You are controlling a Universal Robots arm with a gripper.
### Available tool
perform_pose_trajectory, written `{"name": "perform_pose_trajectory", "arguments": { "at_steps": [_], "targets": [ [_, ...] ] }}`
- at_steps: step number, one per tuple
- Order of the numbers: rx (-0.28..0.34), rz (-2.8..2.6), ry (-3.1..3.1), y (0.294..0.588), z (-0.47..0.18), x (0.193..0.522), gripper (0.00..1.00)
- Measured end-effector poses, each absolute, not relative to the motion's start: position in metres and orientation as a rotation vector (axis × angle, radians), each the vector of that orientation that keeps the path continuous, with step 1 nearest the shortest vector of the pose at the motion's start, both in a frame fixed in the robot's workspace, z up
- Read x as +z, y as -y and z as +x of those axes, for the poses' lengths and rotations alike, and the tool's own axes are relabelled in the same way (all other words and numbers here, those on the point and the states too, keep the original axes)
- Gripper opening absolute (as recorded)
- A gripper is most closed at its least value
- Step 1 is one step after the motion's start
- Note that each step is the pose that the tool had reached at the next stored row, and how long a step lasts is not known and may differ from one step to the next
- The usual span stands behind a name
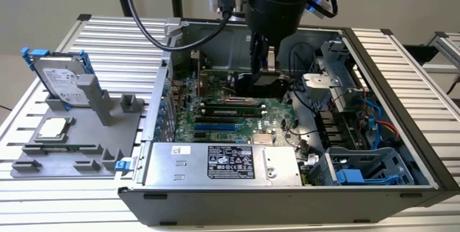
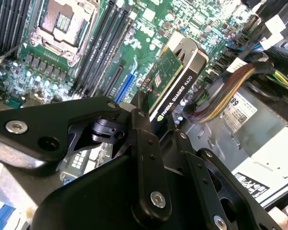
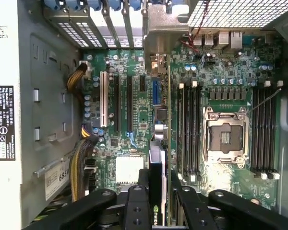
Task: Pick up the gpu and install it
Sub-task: 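Insert the gpu into the slot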
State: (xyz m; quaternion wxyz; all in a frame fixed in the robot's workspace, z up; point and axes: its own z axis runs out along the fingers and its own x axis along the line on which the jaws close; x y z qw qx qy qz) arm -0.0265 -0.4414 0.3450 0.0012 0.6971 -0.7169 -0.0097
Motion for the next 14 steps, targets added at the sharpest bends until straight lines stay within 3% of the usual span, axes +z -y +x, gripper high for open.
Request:
{"name": "perform_pose_trajectory", "arguments": {
  "at_steps": [14],
  "targets": [
    [-0.031,2.189,2.251,0.4298,-0.0267,0.3450,0.00]
  ]
}}
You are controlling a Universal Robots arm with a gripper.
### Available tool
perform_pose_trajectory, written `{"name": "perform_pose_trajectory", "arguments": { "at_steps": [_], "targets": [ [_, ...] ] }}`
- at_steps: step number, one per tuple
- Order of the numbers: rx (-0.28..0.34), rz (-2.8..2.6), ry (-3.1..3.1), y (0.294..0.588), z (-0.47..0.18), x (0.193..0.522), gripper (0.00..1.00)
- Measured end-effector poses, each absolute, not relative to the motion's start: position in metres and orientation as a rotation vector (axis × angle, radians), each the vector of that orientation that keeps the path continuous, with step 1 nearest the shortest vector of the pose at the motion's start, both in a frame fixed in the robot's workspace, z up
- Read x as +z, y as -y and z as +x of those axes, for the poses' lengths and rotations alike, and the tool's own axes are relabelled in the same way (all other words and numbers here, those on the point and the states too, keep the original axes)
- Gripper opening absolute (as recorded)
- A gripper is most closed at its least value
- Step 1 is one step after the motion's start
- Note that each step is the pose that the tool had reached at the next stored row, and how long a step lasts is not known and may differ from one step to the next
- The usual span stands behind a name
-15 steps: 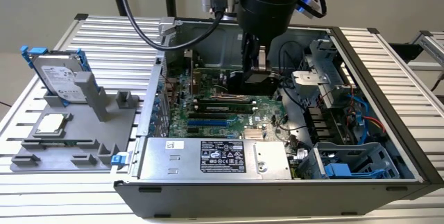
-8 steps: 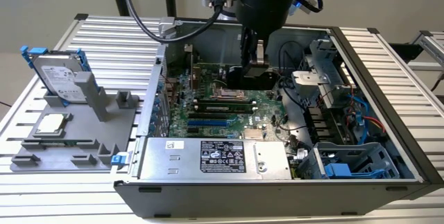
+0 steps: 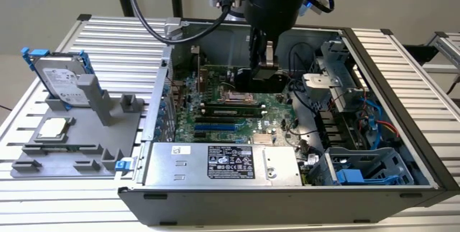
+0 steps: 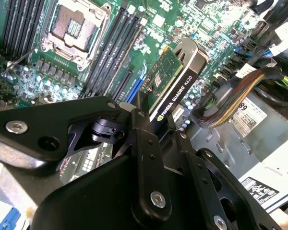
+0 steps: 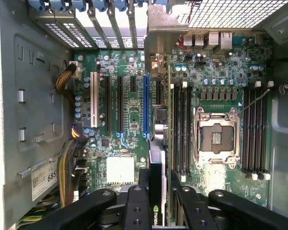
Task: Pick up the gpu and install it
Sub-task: 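Insert the gpu into the slot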
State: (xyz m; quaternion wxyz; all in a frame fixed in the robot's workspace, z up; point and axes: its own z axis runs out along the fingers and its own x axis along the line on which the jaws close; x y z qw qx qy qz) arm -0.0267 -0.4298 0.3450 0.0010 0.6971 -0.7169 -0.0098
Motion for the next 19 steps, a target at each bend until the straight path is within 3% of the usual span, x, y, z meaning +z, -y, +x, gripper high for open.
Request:
{"name": "perform_pose_trajectory", "arguments": {
  "at_steps": [19],
  "targets": [
    [-0.030,2.179,2.260,0.4298,-0.0267,0.3464,0.00]
  ]
}}
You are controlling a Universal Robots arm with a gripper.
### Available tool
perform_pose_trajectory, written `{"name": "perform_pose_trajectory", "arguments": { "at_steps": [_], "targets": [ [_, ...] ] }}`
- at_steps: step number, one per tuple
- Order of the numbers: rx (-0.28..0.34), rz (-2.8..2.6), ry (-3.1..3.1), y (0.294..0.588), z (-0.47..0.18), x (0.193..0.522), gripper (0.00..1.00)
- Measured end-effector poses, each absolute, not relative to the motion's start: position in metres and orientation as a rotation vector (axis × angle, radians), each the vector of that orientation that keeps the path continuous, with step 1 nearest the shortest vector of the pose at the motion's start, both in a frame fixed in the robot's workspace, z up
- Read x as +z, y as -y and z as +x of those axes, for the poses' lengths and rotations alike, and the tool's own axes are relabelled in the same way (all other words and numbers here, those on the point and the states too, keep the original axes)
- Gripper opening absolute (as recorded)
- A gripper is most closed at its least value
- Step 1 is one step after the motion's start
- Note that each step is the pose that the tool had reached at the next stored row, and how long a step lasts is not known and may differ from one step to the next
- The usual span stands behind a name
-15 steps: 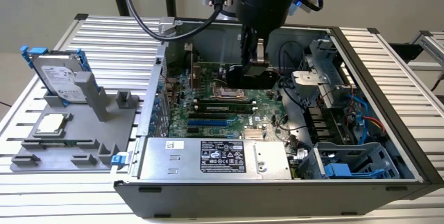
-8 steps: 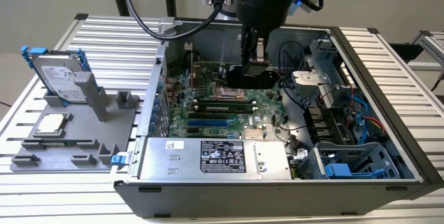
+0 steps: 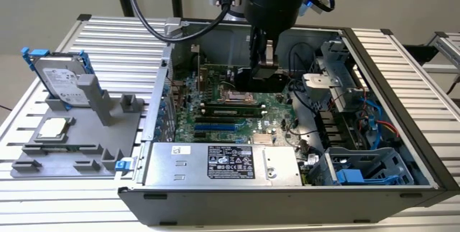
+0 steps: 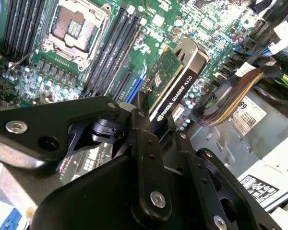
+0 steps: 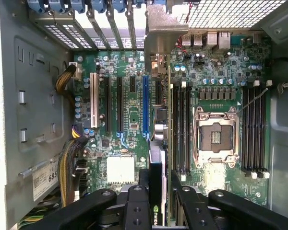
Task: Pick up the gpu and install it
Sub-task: 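Insert the gpu into the slot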
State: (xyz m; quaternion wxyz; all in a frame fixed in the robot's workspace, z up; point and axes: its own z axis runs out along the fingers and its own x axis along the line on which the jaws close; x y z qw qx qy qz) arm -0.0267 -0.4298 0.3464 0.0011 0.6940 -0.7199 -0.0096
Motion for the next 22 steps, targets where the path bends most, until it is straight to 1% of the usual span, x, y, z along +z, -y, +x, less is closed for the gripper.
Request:
{"name": "perform_pose_trajectory", "arguments": {
  "at_steps": [22],
  "targets": [
    [-0.030,2.174,2.265,0.4298,-0.0284,0.3414,0.00]
  ]
}}
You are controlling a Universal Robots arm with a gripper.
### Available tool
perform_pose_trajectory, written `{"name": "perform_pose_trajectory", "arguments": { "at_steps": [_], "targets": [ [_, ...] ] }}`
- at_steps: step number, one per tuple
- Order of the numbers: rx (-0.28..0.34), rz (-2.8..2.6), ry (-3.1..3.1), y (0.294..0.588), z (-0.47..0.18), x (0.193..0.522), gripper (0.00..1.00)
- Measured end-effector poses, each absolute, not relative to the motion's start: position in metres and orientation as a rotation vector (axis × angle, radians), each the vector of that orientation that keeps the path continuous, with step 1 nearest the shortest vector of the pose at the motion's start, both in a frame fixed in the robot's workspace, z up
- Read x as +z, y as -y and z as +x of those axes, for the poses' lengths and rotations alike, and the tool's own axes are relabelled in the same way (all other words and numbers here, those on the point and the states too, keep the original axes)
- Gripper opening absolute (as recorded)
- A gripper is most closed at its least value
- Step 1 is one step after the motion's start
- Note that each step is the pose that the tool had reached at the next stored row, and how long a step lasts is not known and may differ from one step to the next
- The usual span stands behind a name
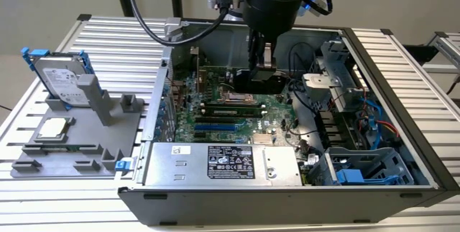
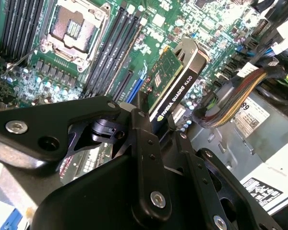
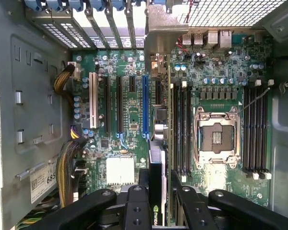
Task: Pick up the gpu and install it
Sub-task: 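Insert the gpu into the slot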
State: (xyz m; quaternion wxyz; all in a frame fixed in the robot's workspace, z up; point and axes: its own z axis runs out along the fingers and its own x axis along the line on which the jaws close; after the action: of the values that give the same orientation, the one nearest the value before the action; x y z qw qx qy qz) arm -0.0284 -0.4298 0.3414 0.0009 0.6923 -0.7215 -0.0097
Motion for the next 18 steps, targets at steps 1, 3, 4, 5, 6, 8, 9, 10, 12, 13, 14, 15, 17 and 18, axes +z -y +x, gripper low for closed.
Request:
{"name": "perform_pose_trajectory", "arguments": {
  "at_steps": [1,3,4,5,6,8,9,10,12,13,14,15,17,18],
  "targets": [
    [-0.030,2.173,2.266,0.430,-0.029,0.340,0.00],
    [-0.030,2.173,2.266,0.430,-0.030,0.337,0.00],
    [-0.030,2.173,2.266,0.430,-0.030,0.336,0.00],
    [-0.030,2.173,2.266,0.430,-0.031,0.334,0.00],
    [-0.030,2.173,2.266,0.430,-0.032,0.332,0.00],
    [-0.030,2.173,2.266,0.430,-0.033,0.328,0.00],
    [-0.030,2.173,2.266,0.430,-0.033,0.327,0.00],
    [-0.030,2.173,2.266,0.430,-0.033,0.325,0.00],
    [-0.030,2.173,2.266,0.430,-0.034,0.322,0.00],
    [-0.030,2.173,2.266,0.430,-0.034,0.321,0.00],
    [-0.030,2.173,2.266,0.430,-0.034,0.320,0.00],
    [-0.030,2.173,2.266,0.430,-0.034,0.320,0.00],
    [-0.030,2.173,2.266,0.430,-0.034,0.320,0.00],
    [-0.030,2.173,2.266,0.430,-0.034,0.319,0.00]
  ]
}}
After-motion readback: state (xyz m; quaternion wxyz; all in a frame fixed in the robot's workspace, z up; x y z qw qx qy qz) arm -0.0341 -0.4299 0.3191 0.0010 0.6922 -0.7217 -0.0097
